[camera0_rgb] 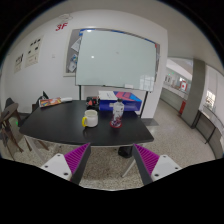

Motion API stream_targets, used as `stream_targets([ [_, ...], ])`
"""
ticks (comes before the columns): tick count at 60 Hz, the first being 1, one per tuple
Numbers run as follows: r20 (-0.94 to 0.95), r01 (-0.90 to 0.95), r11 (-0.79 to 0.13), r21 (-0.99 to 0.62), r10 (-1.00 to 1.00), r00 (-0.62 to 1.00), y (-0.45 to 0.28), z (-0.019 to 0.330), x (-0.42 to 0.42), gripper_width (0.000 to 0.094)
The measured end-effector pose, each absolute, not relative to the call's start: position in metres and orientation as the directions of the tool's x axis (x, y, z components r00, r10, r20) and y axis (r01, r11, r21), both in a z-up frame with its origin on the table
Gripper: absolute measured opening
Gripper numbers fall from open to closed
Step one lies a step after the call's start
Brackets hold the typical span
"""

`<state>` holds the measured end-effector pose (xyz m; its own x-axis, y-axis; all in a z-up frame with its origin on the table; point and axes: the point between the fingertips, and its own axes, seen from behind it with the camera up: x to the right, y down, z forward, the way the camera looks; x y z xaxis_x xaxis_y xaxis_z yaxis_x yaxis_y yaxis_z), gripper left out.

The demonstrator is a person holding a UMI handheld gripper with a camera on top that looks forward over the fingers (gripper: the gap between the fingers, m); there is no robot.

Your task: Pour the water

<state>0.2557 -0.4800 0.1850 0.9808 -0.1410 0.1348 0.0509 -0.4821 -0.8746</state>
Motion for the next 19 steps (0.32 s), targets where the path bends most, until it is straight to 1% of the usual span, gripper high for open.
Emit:
stream_targets([
  [19, 0.127, 0.044, -0.462, -0.886, -0.15, 0.981, -0.501, 0.192, 0.26, 0.0843],
])
